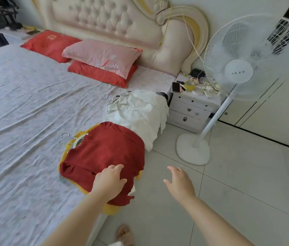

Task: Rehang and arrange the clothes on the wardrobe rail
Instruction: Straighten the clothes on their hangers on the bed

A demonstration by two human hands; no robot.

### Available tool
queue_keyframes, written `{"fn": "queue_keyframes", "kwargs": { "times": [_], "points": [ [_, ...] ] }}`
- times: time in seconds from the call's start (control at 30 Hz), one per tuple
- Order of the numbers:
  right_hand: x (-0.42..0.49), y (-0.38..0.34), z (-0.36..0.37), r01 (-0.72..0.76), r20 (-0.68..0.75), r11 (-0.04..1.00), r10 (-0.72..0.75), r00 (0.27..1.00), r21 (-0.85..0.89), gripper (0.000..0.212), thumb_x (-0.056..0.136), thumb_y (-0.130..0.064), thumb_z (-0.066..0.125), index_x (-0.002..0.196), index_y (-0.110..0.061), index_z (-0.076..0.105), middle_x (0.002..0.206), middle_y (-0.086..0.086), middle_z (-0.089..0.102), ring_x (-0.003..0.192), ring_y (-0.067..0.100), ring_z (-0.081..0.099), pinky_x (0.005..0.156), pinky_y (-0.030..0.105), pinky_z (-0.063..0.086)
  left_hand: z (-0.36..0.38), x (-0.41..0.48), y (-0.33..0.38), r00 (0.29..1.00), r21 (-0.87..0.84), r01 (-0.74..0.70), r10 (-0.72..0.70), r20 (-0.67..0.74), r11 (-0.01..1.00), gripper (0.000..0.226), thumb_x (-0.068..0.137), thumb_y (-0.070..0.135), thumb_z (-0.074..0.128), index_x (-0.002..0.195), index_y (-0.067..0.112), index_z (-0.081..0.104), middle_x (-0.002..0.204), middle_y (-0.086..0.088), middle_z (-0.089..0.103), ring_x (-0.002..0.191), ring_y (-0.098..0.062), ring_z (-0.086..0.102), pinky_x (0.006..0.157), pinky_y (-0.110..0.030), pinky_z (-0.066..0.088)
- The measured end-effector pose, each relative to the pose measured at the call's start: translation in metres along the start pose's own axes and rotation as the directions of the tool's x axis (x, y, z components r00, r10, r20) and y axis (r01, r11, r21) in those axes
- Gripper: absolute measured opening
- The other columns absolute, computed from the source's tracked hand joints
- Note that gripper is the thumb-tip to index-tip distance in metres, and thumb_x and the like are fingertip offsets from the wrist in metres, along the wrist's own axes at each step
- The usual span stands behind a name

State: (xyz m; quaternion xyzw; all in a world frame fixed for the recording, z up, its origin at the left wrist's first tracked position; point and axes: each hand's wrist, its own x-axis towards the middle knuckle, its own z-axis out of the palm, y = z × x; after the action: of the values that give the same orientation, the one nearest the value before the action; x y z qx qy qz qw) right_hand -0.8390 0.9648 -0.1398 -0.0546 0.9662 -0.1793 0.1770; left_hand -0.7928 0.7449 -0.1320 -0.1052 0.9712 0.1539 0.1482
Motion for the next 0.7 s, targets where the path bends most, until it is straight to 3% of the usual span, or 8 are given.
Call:
{"fn": "queue_keyframes", "kwargs": {
  "times": [0.4, 0.7],
  "points": [
    [0.185, 0.011, -0.069, 0.063, 0.072, 0.997, -0.059, 0.996, -0.047, 0.051, 0.094, -0.029, 0.050, 0.141, -0.019, 0.033, 0.137, 0.000, 0.041, 0.127, 0.018, 0.038, 0.102, 0.027, 0.031, -0.040, 0.174, 0.047, 0.998, -0.043, 0.065, -0.064, 0.021, 0.997, 0.052, 0.091, 0.039, 0.047, 0.140, 0.027, 0.031, 0.136, 0.001, 0.045, 0.121, -0.019, 0.047, 0.097, -0.033, 0.039],
    [0.349, 0.016, -0.127, 0.286, 0.200, 0.955, -0.266, 0.943, -0.080, 0.048, 0.093, -0.027, 0.051, 0.137, -0.019, 0.037, 0.136, 0.002, 0.042, 0.124, 0.020, 0.042, 0.096, 0.031, 0.036, -0.064, 0.283, 0.087, 0.944, -0.123, 0.326, -0.329, 0.002, 0.937, 0.052, 0.091, 0.038, 0.048, 0.139, 0.026, 0.033, 0.136, 0.000, 0.044, 0.121, -0.020, 0.047, 0.095, -0.036, 0.041]
  ]
}}
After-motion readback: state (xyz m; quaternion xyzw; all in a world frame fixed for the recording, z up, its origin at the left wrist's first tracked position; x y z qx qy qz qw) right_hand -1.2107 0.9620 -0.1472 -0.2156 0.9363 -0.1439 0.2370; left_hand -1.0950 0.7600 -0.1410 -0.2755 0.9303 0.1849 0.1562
